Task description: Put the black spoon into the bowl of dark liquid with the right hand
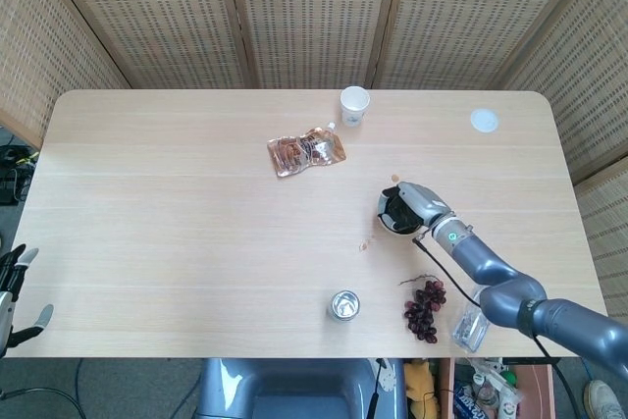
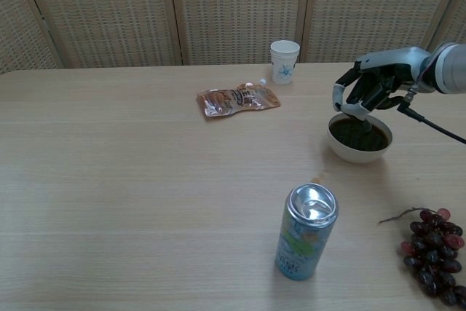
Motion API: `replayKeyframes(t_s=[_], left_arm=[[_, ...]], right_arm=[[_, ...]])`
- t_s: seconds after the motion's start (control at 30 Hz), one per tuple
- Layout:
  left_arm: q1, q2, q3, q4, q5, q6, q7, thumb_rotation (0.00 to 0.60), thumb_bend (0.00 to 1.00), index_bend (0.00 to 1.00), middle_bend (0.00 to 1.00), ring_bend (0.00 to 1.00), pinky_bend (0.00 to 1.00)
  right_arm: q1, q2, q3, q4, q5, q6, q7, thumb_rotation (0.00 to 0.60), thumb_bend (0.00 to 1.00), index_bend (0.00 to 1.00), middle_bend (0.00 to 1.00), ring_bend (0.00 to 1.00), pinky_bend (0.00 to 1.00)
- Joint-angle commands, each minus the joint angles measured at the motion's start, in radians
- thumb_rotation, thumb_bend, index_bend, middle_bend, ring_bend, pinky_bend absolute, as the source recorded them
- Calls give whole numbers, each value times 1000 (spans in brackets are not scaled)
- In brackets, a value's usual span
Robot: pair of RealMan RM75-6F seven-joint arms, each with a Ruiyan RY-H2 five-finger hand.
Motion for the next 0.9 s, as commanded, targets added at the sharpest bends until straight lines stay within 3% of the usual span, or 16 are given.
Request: replayKeyframes(t_s=[0.03,0.63,0.9], left_arm=[[1,1,1,-1,0,0,0,600,358,0,0,0,0],[10,3,2,-4,-12,-1,6,600,358,0,0,0,0],[16,4,3,-4,-20,-5,9,600,358,0,0,0,0]], right_arm=[[9,-31,-4,40,27,-9,-10,600,779,730,912,927,1000],[49,-167,5,286,86,-75,-23,600,779,738,912,927,1000],[73,-206,27,325,79,-117,-11,600,779,738,912,927,1000]])
